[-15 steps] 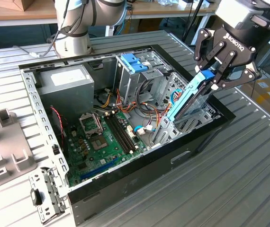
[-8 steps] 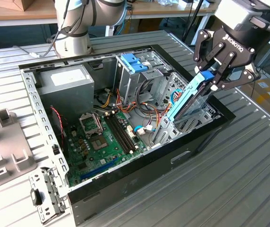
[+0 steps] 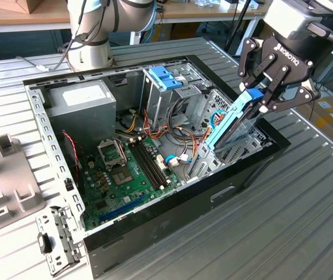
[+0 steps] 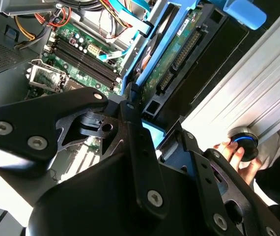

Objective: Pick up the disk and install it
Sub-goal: 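Insert the disk into the insertion slot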

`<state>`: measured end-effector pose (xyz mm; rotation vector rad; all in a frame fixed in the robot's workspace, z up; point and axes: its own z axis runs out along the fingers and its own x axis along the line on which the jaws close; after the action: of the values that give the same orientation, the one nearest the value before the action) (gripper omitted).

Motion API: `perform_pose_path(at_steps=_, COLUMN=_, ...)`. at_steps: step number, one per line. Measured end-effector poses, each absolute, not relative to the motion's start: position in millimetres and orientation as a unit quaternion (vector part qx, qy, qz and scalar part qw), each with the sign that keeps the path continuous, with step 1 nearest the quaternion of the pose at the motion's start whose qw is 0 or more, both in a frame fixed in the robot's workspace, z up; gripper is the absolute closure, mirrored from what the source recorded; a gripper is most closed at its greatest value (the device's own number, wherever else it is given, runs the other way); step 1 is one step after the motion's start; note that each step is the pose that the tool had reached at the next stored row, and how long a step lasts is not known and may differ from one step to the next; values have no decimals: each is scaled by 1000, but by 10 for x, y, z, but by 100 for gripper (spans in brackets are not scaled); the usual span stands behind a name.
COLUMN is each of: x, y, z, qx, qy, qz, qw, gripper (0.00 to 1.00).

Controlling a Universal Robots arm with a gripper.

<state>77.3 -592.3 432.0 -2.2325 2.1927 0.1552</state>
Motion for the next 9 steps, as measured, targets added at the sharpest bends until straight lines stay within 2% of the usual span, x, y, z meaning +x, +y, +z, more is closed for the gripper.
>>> perform_pose_path(at_steps=9, x=774, y=-5923, z=4297, qx=-713, qy=700, qz=50, qw=4, gripper=63)
